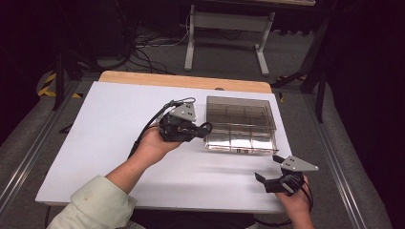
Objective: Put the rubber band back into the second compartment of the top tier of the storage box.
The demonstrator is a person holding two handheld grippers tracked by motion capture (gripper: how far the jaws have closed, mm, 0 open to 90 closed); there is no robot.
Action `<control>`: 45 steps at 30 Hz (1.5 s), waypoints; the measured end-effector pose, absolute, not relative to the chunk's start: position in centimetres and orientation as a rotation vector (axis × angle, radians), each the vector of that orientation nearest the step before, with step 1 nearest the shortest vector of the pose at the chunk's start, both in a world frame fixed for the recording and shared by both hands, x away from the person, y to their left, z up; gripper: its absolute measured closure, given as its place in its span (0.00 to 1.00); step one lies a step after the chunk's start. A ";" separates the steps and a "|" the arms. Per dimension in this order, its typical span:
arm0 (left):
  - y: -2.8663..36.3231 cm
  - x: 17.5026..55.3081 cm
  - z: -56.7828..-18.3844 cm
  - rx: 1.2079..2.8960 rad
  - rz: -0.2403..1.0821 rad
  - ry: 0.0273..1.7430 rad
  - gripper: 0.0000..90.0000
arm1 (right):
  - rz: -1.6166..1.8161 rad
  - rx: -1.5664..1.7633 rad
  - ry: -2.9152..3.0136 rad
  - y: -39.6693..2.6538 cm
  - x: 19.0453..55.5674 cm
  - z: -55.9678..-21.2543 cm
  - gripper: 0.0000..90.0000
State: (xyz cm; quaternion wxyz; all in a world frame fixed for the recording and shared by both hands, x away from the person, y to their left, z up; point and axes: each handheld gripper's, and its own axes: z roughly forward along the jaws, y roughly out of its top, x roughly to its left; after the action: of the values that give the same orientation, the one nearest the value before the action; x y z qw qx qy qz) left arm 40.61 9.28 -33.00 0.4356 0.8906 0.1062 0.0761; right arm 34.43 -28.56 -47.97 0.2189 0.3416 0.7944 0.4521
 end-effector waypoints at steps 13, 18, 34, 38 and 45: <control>5.6 41.3 -33.3 2.225 0.157 0.213 0.97 | 1.254 0.939 2.201 -28.5 34.4 -48.0 0.01; 4.2 41.7 -33.6 2.225 0.144 0.201 0.97 | 1.256 0.939 2.203 -28.6 34.4 -48.0 0.01; 1.4 42.9 -34.9 2.225 0.117 0.202 0.97 | 1.259 0.936 2.204 -28.6 34.4 -48.0 0.01; 0.9 43.3 -35.5 2.213 0.098 0.219 0.97 | 1.259 0.935 2.205 -28.6 34.4 -48.0 0.01; 0.6 43.9 -36.1 2.180 0.039 0.238 0.96 | 1.261 0.933 2.206 -28.6 34.4 -48.0 0.01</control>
State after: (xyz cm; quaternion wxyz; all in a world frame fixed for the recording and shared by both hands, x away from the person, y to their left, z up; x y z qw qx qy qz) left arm 43.93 0.59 -36.12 0.4565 0.8843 0.0966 0.0156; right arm 34.36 -28.59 -47.97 0.2155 0.3366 0.7959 0.4548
